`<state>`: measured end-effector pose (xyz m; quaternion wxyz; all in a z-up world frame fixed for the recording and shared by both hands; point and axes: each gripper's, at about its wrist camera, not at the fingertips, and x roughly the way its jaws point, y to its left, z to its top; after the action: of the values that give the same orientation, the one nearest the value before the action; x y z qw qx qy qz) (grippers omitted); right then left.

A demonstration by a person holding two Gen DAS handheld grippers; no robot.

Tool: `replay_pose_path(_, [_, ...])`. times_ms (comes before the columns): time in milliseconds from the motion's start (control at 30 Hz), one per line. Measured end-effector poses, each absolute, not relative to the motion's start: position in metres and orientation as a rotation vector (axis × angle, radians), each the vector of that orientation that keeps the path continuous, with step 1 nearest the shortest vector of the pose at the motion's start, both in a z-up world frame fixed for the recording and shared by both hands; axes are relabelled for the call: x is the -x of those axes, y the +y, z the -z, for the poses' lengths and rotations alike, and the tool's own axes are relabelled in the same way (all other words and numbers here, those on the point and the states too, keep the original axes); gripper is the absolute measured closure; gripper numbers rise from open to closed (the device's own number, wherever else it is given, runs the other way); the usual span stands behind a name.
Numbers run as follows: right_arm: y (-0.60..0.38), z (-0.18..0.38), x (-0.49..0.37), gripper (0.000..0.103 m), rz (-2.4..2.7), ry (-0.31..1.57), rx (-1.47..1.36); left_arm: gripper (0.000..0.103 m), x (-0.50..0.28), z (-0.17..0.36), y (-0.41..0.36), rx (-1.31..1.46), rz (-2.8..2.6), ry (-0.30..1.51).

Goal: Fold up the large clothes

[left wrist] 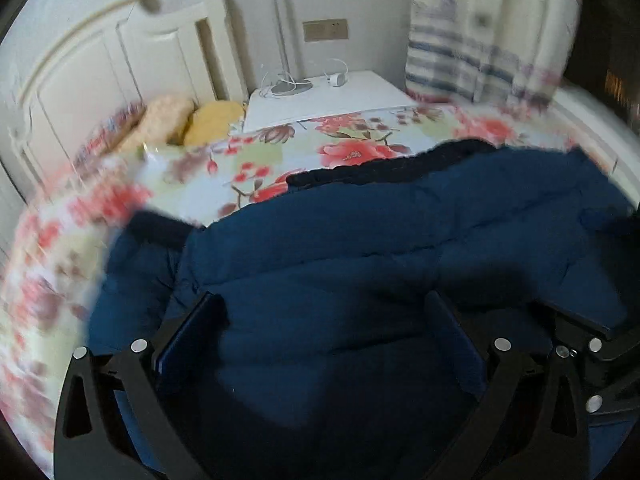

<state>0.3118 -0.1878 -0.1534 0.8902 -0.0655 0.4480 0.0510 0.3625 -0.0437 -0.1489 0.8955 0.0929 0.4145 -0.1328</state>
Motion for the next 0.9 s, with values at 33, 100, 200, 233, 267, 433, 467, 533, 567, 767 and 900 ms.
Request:
replay_pose_path(33, [-0.192, 0.154, -0.313, 0.008, -0.123, 0.936, 0.103, 0.004, -0.366, 0.15, -0.04, -0.17, 0.278, 0.87])
replay_pose_path(100, [-0.197, 0.152, -0.312, 0.008, -0.138, 0.942, 0.067, 0.004, -0.366, 0.15, -0.038, -0.164, 0.286, 0.881])
replay_pose_path(200, [-0.209, 0.13, -0.287, 0.009, -0.069, 0.881, 0.089, 0.004, -0.347, 0.131, -0.027, -0.179, 0.241, 0.805])
replay_pose_path(233, [-0.218, 0.124, -0.274, 0.008, -0.041, 0.849, 0.099, 0.004, -0.338, 0.123, -0.017, -0.173, 0.231, 0.764])
replay_pose_path(267, [-0.227, 0.122, -0.267, 0.007, -0.011, 0.841, 0.105, 0.004, -0.332, 0.118, -0.007, -0.176, 0.201, 0.739])
replay_pose_path(433, [-0.297, 0.15, -0.243, 0.003, 0.087, 0.866, -0.052, 0.004, -0.343, 0.139, 0.059, -0.085, 0.042, 0.805])
replay_pose_path(467, [-0.301, 0.153, -0.24, 0.002, 0.072, 0.85, -0.083, 0.004, -0.347, 0.147, 0.073, 0.018, 0.091, 0.84])
replay_pose_path(533, [-0.301, 0.155, -0.241, 0.002, 0.061, 0.837, -0.084, 0.004, -0.351, 0.151, 0.084, 0.104, 0.122, 0.862])
replay_pose_path(567, [-0.302, 0.156, -0.242, 0.002, 0.056, 0.841, -0.089, 0.004, -0.352, 0.151, 0.085, 0.102, 0.12, 0.866])
replay_pose_path(767, [-0.321, 0.135, -0.211, 0.004, 0.13, 0.803, -0.098, 0.004, -0.319, 0.128, 0.089, -0.022, -0.016, 0.745])
replay_pose_path(900, [-0.345, 0.156, -0.197, 0.003, 0.124, 0.819, -0.157, 0.004, -0.317, 0.14, 0.104, -0.024, -0.028, 0.771])
